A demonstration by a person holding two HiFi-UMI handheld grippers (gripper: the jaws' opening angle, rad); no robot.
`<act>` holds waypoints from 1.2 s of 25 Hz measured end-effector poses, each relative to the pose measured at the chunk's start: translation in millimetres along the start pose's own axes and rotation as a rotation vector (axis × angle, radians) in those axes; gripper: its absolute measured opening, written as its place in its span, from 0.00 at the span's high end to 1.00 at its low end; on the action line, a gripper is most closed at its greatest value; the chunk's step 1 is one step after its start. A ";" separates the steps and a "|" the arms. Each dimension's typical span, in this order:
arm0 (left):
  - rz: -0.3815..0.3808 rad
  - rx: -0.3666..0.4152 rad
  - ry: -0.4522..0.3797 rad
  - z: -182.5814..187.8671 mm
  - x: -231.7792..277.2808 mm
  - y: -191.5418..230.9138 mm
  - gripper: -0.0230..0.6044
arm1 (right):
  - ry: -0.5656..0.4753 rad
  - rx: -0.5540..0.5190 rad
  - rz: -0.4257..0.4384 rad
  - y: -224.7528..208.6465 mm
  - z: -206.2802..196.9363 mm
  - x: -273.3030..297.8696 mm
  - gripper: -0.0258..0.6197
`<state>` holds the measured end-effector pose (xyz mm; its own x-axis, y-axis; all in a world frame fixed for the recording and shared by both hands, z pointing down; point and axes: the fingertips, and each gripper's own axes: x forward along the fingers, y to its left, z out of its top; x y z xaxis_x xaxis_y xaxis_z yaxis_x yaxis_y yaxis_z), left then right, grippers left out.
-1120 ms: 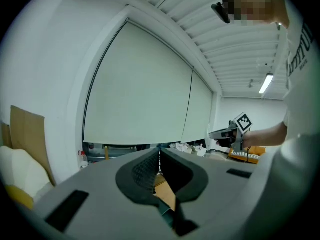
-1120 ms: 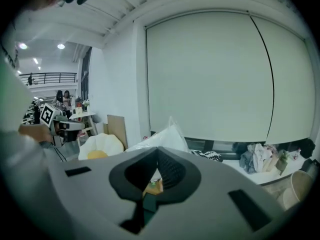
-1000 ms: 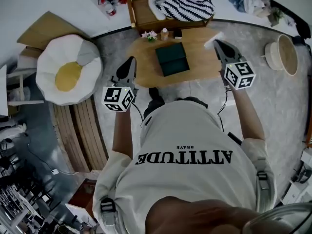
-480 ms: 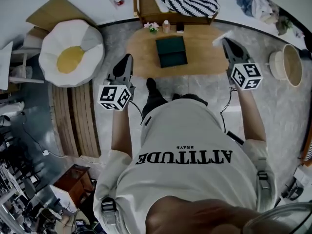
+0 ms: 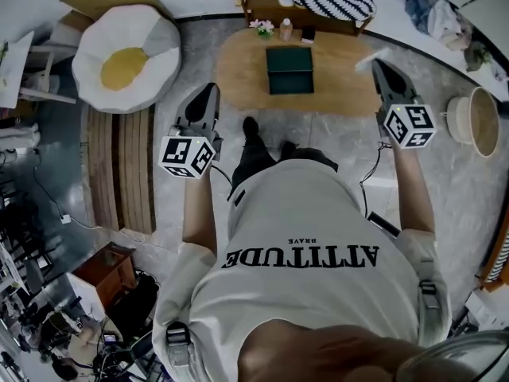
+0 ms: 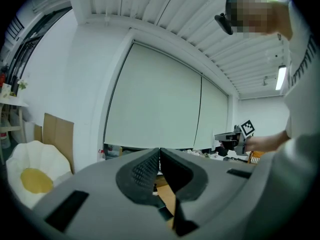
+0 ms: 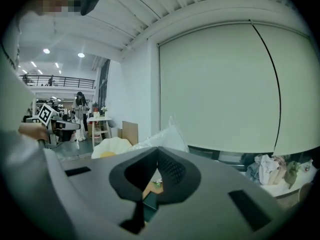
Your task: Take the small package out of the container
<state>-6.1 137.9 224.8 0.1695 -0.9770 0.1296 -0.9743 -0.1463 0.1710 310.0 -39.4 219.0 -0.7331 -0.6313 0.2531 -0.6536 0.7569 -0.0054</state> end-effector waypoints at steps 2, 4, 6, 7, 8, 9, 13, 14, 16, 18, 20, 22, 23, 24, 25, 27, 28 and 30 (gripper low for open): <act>0.001 0.000 -0.004 2.3 -6.3 1.3 0.93 | -0.002 -0.005 0.004 7.2 1.2 0.6 0.93; -0.005 0.001 -0.008 4.4 -11.8 4.3 0.93 | -0.002 -0.007 0.003 15.5 1.5 2.0 0.93; -0.015 0.001 -0.013 5.9 -16.7 9.9 0.93 | -0.004 -0.008 -0.004 24.5 1.0 4.3 0.93; -0.021 0.001 -0.014 6.6 -19.1 13.6 0.93 | -0.005 -0.010 -0.009 29.3 1.1 5.8 0.93; -0.028 0.001 -0.014 7.7 -21.6 17.5 0.93 | -0.006 -0.013 -0.013 34.3 2.0 7.2 0.93; -0.036 0.002 -0.013 9.6 -23.9 21.3 0.93 | -0.009 -0.018 -0.018 39.2 4.1 8.1 0.93; -0.084 0.015 -0.009 21.1 -28.9 34.4 0.93 | -0.028 -0.027 -0.049 54.9 17.7 9.6 0.93; -0.096 0.019 -0.006 22.8 -30.4 37.5 0.93 | -0.032 -0.023 -0.056 58.9 19.5 10.1 0.93; -0.116 0.027 0.002 25.0 -34.1 43.6 0.93 | -0.038 -0.014 -0.064 67.9 21.8 10.7 0.93; -0.131 0.038 0.005 28.7 -36.0 50.5 0.93 | -0.048 -0.014 -0.069 75.4 25.9 11.7 0.93; -0.142 0.048 0.006 33.2 -37.0 57.8 0.93 | -0.060 -0.015 -0.078 81.3 31.5 13.0 0.93; -0.152 0.053 0.007 37.7 -37.6 64.7 0.93 | -0.071 -0.012 -0.088 86.5 37.6 14.7 0.93; -0.155 0.054 0.007 39.5 -37.3 68.0 0.93 | -0.077 -0.009 -0.092 88.6 40.6 15.7 0.93; -0.158 0.053 0.007 40.8 -36.9 71.1 0.93 | -0.082 -0.005 -0.096 90.4 43.0 16.7 0.93; -0.160 0.051 0.007 41.8 -36.4 73.7 0.93 | -0.086 -0.001 -0.099 91.9 44.7 17.5 0.93; -0.164 0.050 0.004 44.2 -35.1 76.7 0.93 | -0.090 0.001 -0.102 94.1 46.7 18.2 0.93; -0.166 0.050 0.002 45.4 -34.3 77.1 0.93 | -0.091 0.000 -0.103 94.5 47.4 18.2 0.93; -0.170 0.051 0.000 46.8 -32.6 76.5 0.93 | -0.092 0.000 -0.105 93.9 48.4 17.2 0.93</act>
<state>-93.1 151.3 188.0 0.3320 -0.9377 0.1026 -0.9380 -0.3167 0.1406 226.9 12.6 176.0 -0.6745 -0.7202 0.1624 -0.7279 0.6855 0.0165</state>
